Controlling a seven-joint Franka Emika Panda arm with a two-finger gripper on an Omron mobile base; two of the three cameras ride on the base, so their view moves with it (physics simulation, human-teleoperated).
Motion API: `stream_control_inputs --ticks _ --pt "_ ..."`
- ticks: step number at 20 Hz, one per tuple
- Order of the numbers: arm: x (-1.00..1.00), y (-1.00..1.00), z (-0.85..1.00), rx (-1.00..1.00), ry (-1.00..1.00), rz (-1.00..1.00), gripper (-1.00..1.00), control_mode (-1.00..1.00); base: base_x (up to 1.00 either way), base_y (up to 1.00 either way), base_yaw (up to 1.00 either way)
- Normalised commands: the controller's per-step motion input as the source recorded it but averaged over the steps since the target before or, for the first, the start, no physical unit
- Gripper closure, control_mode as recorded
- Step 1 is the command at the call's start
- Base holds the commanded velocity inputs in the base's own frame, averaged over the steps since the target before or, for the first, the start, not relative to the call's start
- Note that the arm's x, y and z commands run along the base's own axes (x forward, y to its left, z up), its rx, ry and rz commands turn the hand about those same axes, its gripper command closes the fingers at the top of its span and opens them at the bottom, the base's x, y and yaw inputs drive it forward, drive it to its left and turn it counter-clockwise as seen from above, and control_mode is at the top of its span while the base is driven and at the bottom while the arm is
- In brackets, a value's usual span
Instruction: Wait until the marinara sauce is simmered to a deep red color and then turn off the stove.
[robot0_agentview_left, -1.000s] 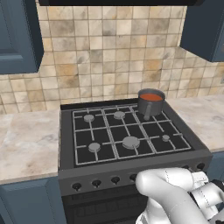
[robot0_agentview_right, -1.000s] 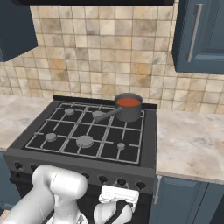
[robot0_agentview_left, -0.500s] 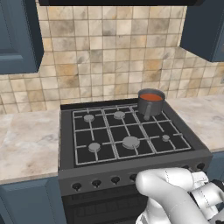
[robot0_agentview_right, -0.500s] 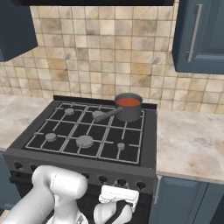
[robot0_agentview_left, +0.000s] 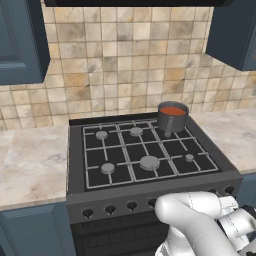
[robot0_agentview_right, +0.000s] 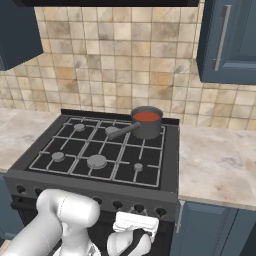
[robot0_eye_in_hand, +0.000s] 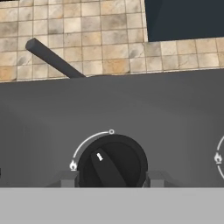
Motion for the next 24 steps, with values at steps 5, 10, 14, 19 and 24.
stream_control_inputs --ticks 5,10,14,19,24 --pt "0.0 0.0 0.0 0.0 0.0 0.0 1.0 -1.0 0.0 0.0 0.0" --pt "0.0 0.0 0.0 0.0 0.0 0.0 1.0 -1.0 0.0 0.0 0.0" --pt "0.0 0.0 0.0 0.0 0.0 0.0 1.0 -1.0 0.0 0.0 0.0" --pt "0.0 0.0 0.0 0.0 0.0 0.0 1.0 -1.0 0.0 0.0 0.0" --pt "0.0 0.0 0.0 0.0 0.0 0.0 1.0 -1.0 0.0 0.0 0.0"
